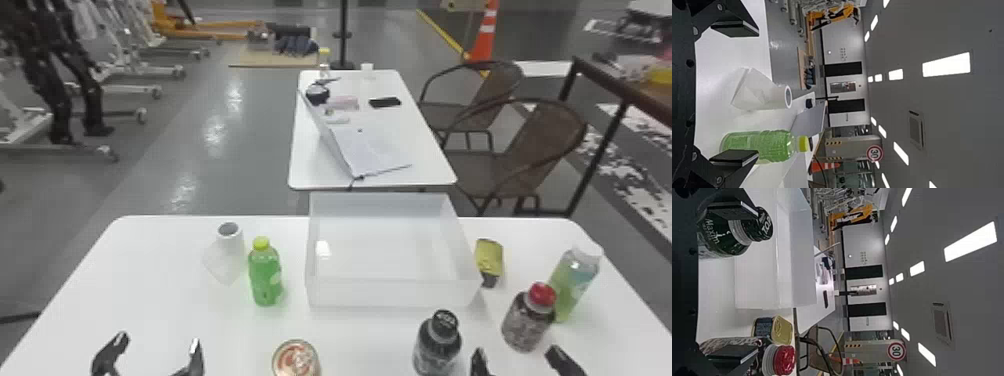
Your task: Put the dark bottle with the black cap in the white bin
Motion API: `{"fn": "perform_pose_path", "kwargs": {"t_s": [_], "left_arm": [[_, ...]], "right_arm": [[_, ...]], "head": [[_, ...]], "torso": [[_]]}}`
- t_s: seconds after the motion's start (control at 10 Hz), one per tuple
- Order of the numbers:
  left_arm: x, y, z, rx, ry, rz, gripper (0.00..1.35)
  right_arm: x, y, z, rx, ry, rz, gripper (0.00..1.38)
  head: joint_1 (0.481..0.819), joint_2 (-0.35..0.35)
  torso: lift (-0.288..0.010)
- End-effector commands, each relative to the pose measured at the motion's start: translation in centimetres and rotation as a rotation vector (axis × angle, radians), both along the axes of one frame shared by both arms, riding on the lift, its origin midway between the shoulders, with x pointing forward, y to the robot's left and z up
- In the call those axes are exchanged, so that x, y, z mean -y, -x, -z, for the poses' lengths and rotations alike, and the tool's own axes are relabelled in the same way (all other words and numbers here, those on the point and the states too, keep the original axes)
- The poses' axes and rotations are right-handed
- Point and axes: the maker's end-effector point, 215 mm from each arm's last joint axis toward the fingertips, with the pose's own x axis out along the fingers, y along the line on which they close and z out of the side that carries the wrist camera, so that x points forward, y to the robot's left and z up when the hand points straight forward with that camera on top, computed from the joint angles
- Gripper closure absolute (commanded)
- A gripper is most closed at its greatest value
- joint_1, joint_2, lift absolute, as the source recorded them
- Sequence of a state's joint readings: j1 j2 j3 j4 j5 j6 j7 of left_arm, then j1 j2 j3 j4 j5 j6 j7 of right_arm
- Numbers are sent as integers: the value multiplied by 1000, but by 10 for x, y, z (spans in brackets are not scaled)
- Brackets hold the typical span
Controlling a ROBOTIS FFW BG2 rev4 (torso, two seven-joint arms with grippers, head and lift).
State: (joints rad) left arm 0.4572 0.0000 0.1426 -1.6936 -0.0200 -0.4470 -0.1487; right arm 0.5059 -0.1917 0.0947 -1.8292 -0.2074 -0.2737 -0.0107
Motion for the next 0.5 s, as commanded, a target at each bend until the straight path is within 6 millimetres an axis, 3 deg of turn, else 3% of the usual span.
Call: {"fn": "perform_pose_path", "kwargs": {"t_s": [0.0, 0.4], "left_arm": [[0, -1, 0, 1, 4, -2, 206], [0, -2, -1, 3, 7, -3, 206]], "right_arm": [[-5, -10, -9, 20, -3, -7, 101], [-23, -43, -29, 47, -16, -62, 101]], "head": [[549, 0], [549, 0]], "torso": [[-100], [-100]]}}
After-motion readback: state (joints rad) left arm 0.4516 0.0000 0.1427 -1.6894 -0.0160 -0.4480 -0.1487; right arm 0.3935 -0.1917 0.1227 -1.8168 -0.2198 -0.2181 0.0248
